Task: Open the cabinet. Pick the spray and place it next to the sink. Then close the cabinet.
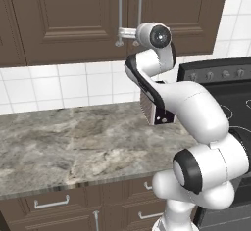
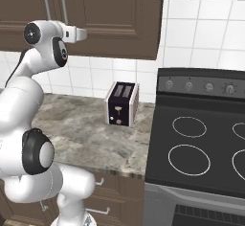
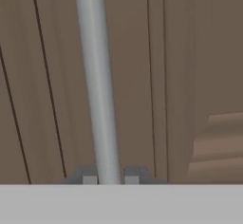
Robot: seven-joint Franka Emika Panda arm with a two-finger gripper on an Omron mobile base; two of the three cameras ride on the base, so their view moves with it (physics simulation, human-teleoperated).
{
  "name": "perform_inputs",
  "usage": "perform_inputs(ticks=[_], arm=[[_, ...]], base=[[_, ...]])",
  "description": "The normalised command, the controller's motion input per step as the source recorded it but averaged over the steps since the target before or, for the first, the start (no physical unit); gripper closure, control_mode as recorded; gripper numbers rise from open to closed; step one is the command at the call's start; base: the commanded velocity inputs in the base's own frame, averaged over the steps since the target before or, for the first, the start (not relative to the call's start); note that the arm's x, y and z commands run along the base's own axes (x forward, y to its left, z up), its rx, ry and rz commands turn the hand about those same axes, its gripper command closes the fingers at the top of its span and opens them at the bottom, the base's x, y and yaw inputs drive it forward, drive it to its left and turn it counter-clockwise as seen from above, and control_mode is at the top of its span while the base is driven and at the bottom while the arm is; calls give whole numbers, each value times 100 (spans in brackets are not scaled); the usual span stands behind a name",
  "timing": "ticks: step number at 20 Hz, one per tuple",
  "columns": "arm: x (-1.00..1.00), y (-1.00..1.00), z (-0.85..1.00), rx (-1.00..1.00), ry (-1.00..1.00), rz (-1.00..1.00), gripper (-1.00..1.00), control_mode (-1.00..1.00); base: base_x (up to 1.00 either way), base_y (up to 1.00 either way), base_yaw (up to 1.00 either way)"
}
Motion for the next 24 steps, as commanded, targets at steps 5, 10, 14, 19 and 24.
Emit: perform_inputs(ticks=[5,10,14,19,24], arm=[[0,-23,5,0,0,-1,100,-100],[-28,-44,9,0,-1,0,100,-100],[-52,-63,8,0,-5,0,100,-100],[-56,-60,11,0,-2,0,100,-100],[-32,-42,19,0,0,0,100,-100]], base=[[0,0,0],[0,0,0],[0,0,0],[0,0,0],[0,0,0]])
